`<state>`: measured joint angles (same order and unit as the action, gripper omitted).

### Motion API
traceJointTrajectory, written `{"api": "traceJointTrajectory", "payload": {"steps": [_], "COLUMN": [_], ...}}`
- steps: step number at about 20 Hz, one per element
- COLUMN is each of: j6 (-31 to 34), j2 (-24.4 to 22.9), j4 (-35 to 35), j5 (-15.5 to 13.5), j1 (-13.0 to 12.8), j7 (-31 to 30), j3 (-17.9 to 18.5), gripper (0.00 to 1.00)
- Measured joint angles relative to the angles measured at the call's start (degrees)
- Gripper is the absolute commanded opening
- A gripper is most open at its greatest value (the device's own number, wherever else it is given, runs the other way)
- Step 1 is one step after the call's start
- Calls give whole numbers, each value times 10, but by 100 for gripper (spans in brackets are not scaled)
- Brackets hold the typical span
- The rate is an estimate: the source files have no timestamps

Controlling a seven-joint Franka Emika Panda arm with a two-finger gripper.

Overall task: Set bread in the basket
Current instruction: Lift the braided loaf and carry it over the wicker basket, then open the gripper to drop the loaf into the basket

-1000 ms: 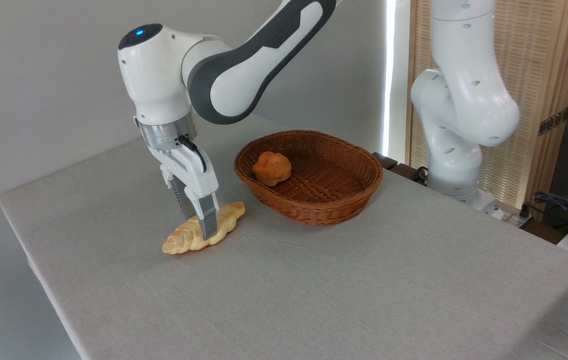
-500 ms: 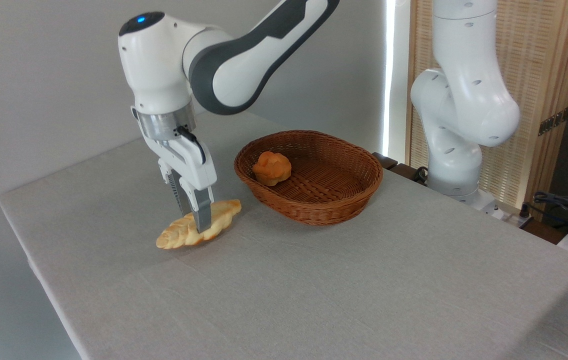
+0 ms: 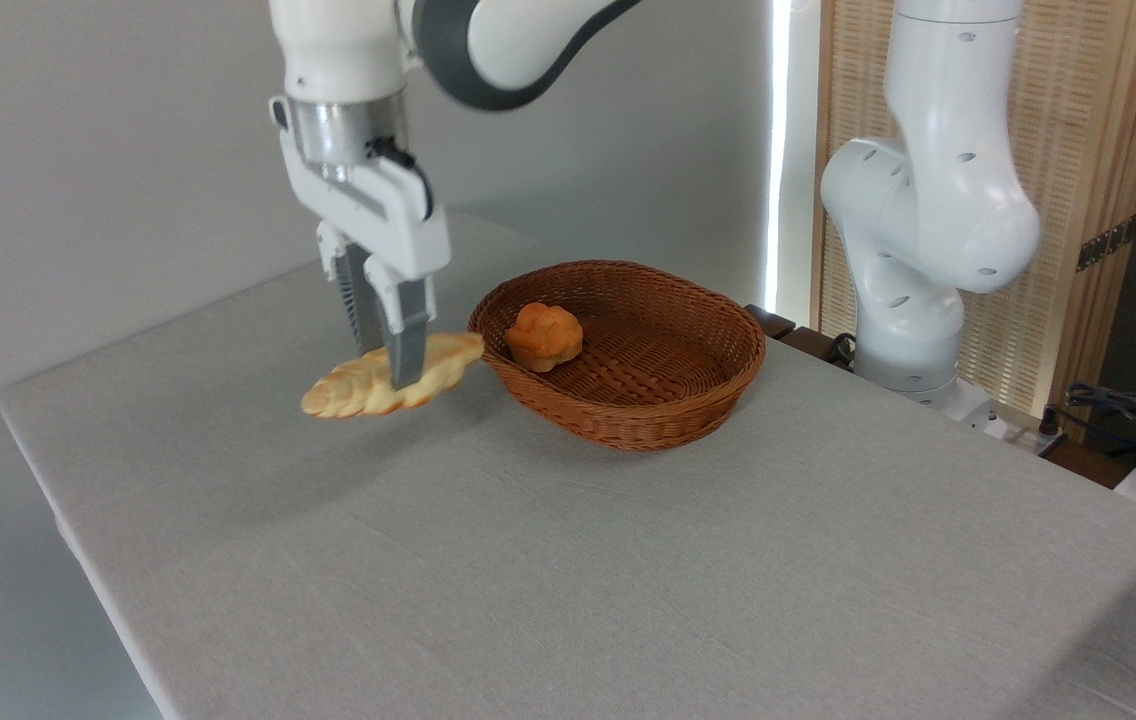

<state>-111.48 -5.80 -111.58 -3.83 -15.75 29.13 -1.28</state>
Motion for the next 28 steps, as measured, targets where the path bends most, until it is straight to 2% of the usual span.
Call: {"api": "traceJointTrajectory", "payload": {"steps": [5,8,9,10,11,12,14,20,28], "j6": [119,188,209,227,244,260,285,330,340], "j2": [-57,-76,-79,-80,-81,-81,-81,-81,-81], "j4": [0,-2,-3,-4,-5,-8,-14,-21,-25], "j5": [0,0,0,0,-1,-1,-2,-4,-7], "j1": [1,1,0,-1,-2,-3,-7,-45,-48], "j7": [0,0,0,0,1,1,1,1,1], "j3": [11,11,11,11,10,9,6,2,2], "gripper": [62,64,71,72,78,89,100,100,100]}}
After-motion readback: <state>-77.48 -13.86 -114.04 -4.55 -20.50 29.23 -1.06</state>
